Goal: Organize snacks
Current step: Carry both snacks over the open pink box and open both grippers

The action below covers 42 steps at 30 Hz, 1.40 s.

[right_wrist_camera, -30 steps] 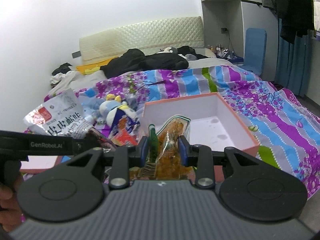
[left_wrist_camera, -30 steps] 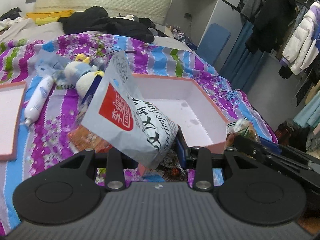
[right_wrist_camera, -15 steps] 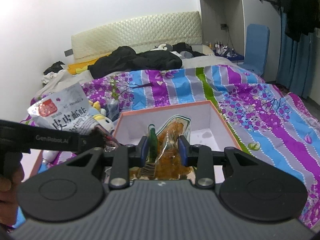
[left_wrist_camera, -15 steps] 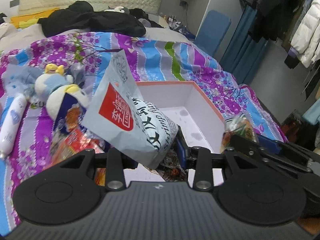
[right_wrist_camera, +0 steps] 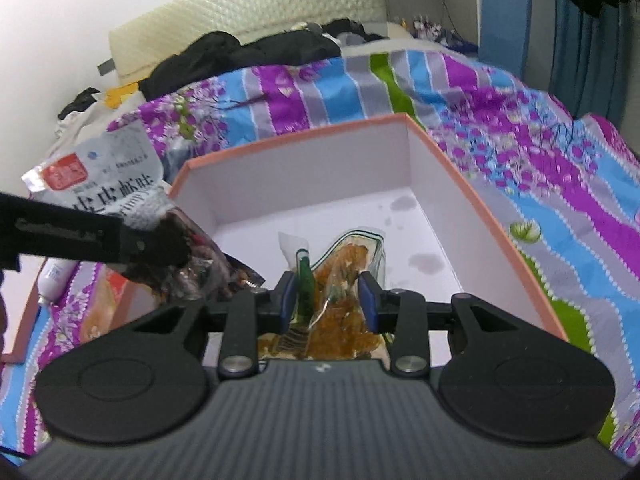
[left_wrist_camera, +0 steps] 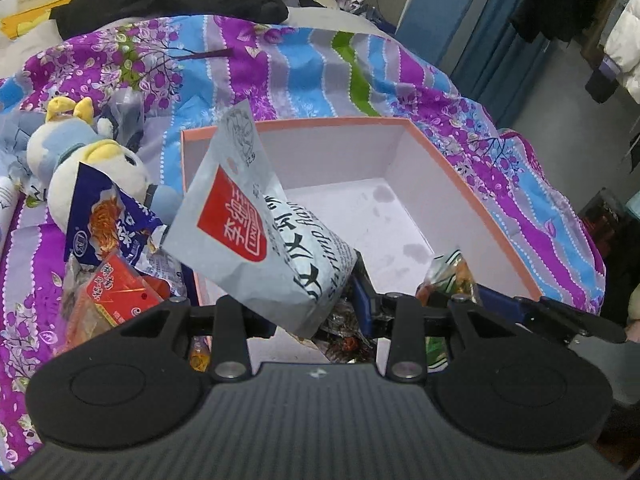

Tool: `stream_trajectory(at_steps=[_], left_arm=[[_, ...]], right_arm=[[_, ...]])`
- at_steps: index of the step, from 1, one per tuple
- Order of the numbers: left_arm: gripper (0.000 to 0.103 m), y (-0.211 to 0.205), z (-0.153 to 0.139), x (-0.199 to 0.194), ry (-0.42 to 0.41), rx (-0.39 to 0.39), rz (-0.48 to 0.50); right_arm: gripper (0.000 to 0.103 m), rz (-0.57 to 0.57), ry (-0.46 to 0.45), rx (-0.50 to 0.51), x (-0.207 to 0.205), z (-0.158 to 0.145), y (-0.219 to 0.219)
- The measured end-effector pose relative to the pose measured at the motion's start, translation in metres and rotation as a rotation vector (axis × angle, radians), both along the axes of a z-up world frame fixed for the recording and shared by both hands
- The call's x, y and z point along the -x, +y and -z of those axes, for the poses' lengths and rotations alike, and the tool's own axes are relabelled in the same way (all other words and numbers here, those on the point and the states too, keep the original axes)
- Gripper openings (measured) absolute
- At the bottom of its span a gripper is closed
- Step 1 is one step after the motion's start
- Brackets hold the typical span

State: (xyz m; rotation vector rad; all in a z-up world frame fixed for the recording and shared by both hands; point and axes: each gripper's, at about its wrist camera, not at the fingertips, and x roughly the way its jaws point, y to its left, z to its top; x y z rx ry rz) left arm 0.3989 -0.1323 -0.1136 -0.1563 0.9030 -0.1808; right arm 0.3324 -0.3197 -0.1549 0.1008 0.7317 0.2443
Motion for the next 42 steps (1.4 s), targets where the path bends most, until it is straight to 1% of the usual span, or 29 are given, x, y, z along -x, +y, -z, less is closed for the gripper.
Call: stream_trajectory(at_steps=[2, 4, 6, 7, 10, 15, 20, 26, 34, 39, 42], left_arm=[[0.046, 0.001, 0.000, 0.001, -0.002, 0.000, -0.002], [0.056, 0.002, -0.003, 0.005, -0.009, 0.002, 0.005], [0.061, 0.002, -0.010, 0.012, -0.029, -0.009, 0.003], [0.063, 0.003, -0.014, 0.016, -0.037, -0.008, -0.001], [0.063, 0.008, -0.028, 0.032, -0.061, 0.011, -0.013], [0.063, 0.019, -0.058, 0.066, -0.114, 0.011, -0.028], [0.063, 0.032, -0.088, 0.112, -0.167, 0.012, -0.039], [0.063, 0.051, -0.116, 0.173, -0.226, 0.005, -0.056], [0.063, 0.073, -0.135, 0.240, -0.275, 0.015, -0.083], [0.063, 0.084, -0.139, 0.274, -0.291, 0.014, -0.088], [0.063, 0.090, -0.137, 0.291, -0.282, 0.011, -0.102]], right_arm=[[0.045, 0.012, 0.011, -0.011, 0.000, 0.001, 0.000], [0.050, 0.019, 0.012, -0.015, 0.004, -0.001, -0.001], [0.057, 0.023, 0.006, -0.008, 0.009, -0.006, 0.000], [0.057, 0.021, -0.003, -0.007, 0.012, -0.009, 0.001], [0.057, 0.029, -0.021, -0.004, 0.022, -0.020, 0.001], [0.057, 0.033, -0.061, -0.015, 0.050, -0.044, 0.005], [0.057, 0.024, -0.109, -0.033, 0.085, -0.069, 0.014], [0.057, 0.014, -0.173, -0.054, 0.129, -0.097, 0.026], [0.057, -0.007, -0.220, -0.082, 0.178, -0.113, 0.041], [0.057, -0.009, -0.234, -0.098, 0.204, -0.118, 0.047], [0.057, -0.015, -0.225, -0.094, 0.220, -0.117, 0.052]])
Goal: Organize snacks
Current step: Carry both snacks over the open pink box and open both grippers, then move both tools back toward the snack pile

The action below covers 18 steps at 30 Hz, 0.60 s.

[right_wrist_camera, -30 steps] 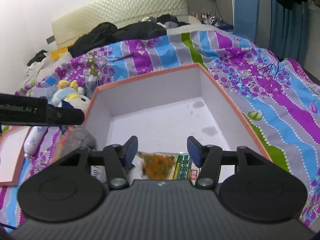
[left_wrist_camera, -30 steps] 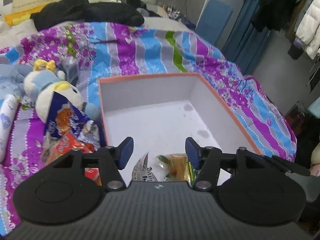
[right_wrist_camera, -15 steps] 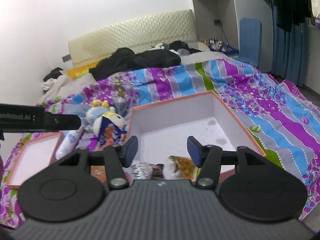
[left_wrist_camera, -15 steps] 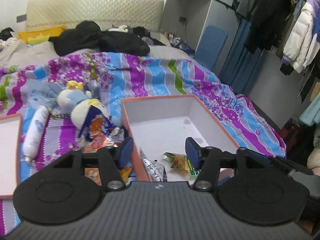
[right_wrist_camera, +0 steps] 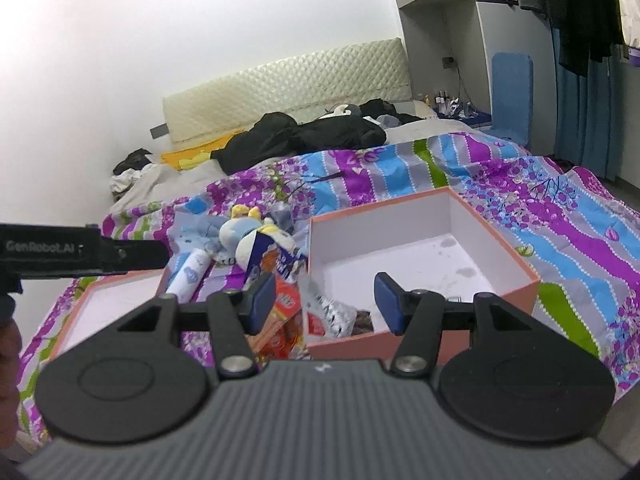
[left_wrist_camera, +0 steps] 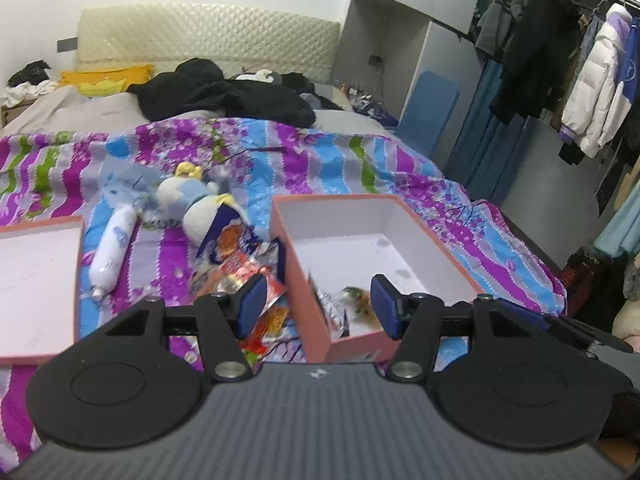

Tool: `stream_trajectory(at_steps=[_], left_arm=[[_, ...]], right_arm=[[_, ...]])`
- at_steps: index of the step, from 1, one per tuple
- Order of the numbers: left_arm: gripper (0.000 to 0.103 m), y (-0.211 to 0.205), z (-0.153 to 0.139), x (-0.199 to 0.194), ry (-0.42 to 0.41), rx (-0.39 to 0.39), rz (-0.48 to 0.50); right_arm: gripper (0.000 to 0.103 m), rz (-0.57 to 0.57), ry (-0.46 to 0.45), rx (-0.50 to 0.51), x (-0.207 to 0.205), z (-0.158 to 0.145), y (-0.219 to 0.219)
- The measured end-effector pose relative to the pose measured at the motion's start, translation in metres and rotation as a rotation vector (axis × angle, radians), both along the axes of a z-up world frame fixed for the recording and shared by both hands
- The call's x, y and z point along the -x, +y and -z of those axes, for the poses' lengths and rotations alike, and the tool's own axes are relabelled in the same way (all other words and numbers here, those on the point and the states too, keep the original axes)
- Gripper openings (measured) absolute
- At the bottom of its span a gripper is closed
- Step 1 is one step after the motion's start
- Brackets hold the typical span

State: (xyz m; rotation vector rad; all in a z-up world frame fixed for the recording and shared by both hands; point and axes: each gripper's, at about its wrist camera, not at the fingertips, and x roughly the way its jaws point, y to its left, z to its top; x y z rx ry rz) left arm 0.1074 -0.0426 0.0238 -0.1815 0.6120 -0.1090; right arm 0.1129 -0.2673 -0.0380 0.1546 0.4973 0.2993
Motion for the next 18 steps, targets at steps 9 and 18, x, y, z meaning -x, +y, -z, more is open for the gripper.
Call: stream_trajectory(at_steps=[9, 18], left_arm=[[0.063, 0.022, 0.021, 0.043, 0.029, -0.007, -0.019], [0.063, 0.042, 0.058, 0.066, 0.095, -0.006, -0.047]], right_arm=[[0.057, -0.012, 0.023, -0.002, 0.041, 0.017, 0.010], [0.057, -0.072, 0.057, 0.045, 0.070, 0.050, 0.027]])
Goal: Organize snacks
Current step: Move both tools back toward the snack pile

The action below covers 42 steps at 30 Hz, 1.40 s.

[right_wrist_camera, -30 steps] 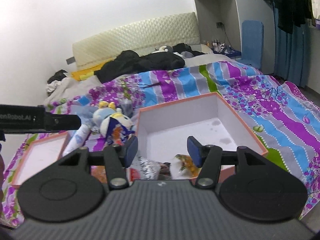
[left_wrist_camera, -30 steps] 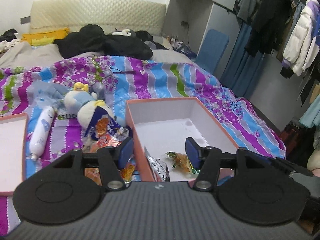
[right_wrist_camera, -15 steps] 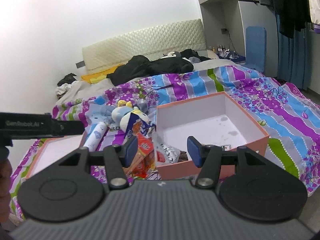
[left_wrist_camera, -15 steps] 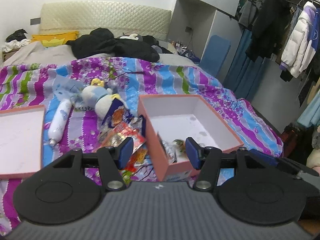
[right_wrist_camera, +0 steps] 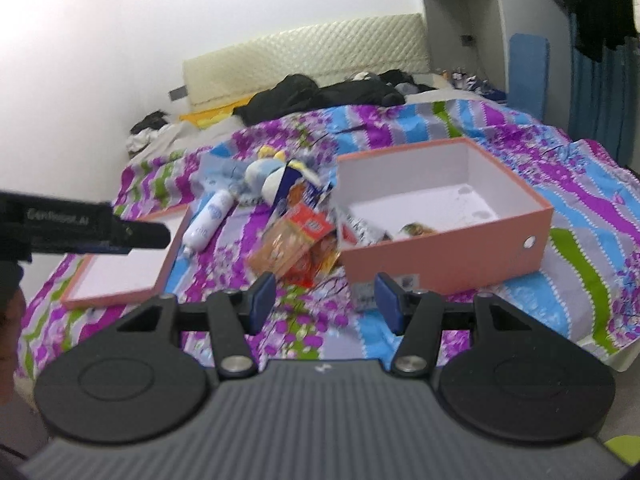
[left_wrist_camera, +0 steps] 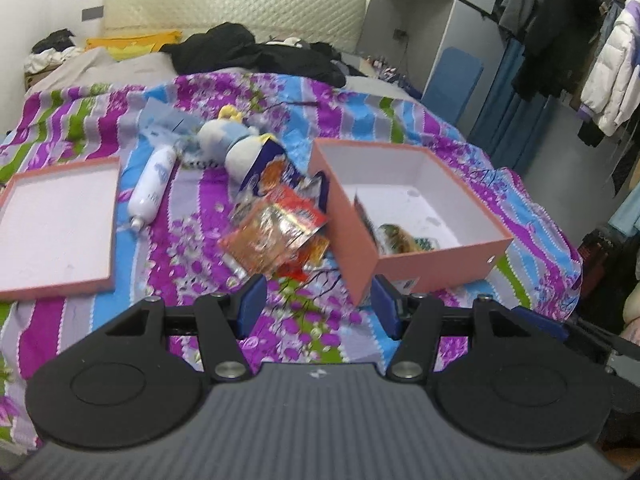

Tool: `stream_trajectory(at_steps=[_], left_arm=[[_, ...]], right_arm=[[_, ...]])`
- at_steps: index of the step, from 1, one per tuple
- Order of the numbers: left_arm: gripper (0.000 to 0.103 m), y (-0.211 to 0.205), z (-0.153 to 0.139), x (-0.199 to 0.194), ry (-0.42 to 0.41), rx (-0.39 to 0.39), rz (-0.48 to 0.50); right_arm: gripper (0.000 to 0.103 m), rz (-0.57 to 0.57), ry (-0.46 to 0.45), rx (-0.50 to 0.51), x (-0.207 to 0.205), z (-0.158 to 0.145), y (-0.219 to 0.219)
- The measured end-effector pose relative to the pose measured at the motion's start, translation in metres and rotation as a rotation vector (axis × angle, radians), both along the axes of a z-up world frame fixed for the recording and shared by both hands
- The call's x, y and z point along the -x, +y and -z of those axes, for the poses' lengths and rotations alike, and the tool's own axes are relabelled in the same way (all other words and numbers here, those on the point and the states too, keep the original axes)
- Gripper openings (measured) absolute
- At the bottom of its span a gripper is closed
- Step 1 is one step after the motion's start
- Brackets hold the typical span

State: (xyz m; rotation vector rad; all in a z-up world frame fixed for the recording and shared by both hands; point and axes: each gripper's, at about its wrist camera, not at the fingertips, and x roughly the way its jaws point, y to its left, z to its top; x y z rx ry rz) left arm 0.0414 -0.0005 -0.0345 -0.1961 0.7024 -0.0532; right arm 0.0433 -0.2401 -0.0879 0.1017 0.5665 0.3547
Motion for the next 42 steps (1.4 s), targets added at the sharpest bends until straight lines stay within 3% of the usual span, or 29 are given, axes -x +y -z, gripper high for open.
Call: stream_trajectory(at_steps=[8, 19, 28, 37, 42], left_arm=[[0.067, 0.015, 0.024, 0.002, 0.043, 0.022, -0.041], [0.073, 0.025, 0.054, -0.030, 0.043, -0.002, -0.023], [0.077, 0.039, 0.096, -0.054, 0.082, 0.043, -0.035], [0.078, 0.071, 0.138, -0.105, 0.145, 0.118, -0.057], [0.078, 0.084, 0.155, -0.151, 0.160, 0.127, -0.013]], right_arm=[[0.057, -0.030, 0.028, 0.009, -0.005, 0.013, 0.014], [0.057, -0.026, 0.038, 0.034, -0.024, 0.049, 0.038], [0.057, -0.044, 0.019, 0.110, -0.037, 0.073, 0.059], [0.057, -0.082, -0.001, 0.188, -0.066, 0.091, 0.092], [0.056, -0.088, -0.015, 0.239, -0.093, 0.111, 0.119]])
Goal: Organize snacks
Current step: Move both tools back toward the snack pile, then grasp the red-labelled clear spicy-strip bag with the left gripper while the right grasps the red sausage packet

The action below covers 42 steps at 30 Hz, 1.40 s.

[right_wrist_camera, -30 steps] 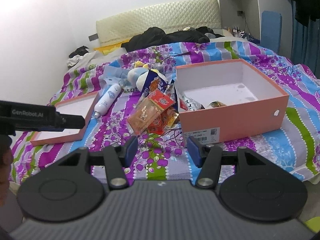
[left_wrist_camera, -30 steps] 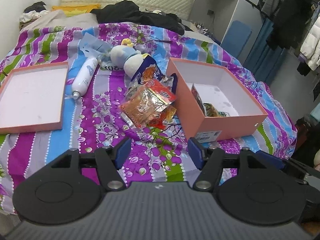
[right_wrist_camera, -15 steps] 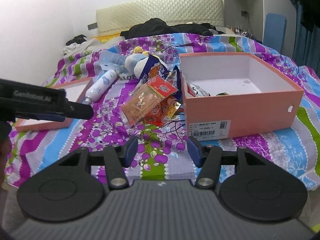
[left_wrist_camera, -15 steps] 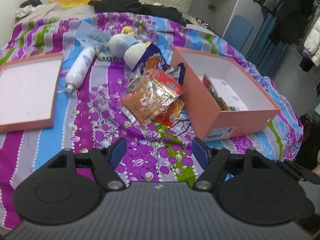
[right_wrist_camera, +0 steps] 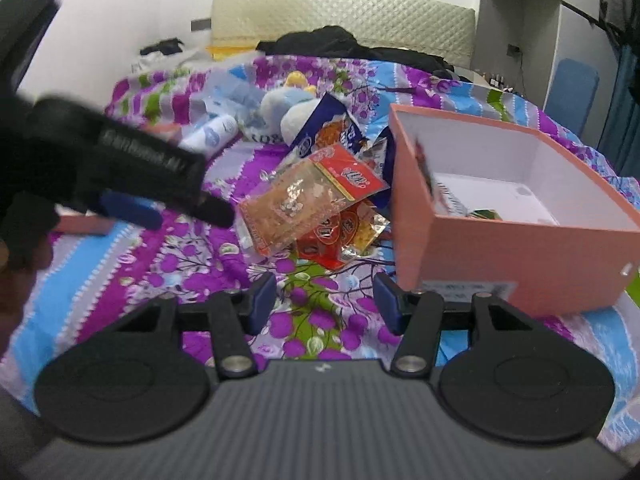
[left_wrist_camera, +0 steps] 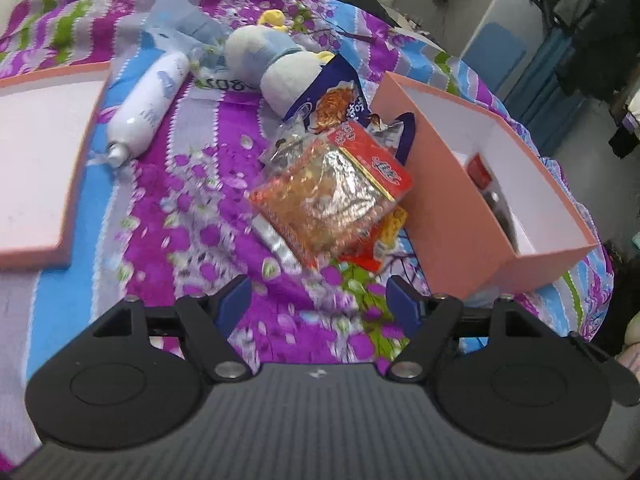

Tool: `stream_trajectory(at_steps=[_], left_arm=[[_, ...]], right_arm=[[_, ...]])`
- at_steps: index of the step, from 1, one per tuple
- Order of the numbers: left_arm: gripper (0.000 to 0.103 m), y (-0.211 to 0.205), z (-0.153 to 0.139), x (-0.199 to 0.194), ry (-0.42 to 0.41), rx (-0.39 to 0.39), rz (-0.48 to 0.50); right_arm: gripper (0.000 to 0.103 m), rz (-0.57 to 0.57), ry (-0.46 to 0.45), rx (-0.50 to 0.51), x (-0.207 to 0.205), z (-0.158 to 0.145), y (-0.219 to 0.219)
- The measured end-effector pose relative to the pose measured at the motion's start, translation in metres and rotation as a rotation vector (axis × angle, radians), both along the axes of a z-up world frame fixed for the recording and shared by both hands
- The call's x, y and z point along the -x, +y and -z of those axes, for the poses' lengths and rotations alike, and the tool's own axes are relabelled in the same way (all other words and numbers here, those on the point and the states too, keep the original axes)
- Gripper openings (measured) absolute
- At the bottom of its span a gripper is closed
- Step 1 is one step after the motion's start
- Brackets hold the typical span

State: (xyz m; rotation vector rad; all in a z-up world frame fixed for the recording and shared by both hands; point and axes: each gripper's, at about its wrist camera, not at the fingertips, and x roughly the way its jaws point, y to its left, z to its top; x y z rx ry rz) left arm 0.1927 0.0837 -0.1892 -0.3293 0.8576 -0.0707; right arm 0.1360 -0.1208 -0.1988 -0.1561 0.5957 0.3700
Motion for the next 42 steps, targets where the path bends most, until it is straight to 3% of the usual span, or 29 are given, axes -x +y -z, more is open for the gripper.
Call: stream_trajectory(at_steps=[4, 7, 14, 19, 22, 26, 29, 35, 37, 42], left_arm=[[0.084, -0.005, 0.012, -0.039, 0.000, -0.056, 0.104], [0.084, -0.014, 0.023, -0.064, 0.010, -0.132, 0.171], [0.084, -0.029, 0.050, -0.106, 0.023, -0.227, 0.335], [0.083, -0.034, 0.063, -0.122, 0.020, -0.296, 0.371], [0.083, -0.032, 0.067, -0.128, 0.019, -0.317, 0.379], [0.079, -0.030, 0.070, -0.129, 0.011, -0.325, 0.383], [0.064, -0.027, 0.069, -0.129, 0.003, -0.339, 0.360], [0.046, -0.014, 0.068, -0.131, -0.003, -0.296, 0.281], [0.039, -0.012, 0.065, -0.128, -0.011, -0.286, 0.252], [0.029, -0.002, 0.050, -0.116, -0.023, -0.205, 0.167]], right_arm=[[0.056, -0.017, -0.014, 0.014, -0.024, 0.017, 0.014], [0.056, -0.041, -0.032, 0.053, -0.040, 0.029, 0.024], [0.057, -0.090, -0.078, 0.119, -0.070, 0.052, 0.039], [0.058, -0.106, -0.056, 0.151, -0.090, 0.067, 0.045], [0.073, -0.125, -0.057, 0.151, -0.101, 0.073, 0.049], [0.073, -0.137, -0.048, 0.130, -0.113, 0.077, 0.053], [0.072, -0.138, -0.028, 0.114, -0.120, 0.076, 0.056], [0.053, -0.122, -0.032, 0.122, -0.119, 0.079, 0.062], [0.040, -0.107, -0.028, 0.117, -0.117, 0.078, 0.061], [0.032, -0.102, -0.005, 0.104, -0.110, 0.069, 0.056]])
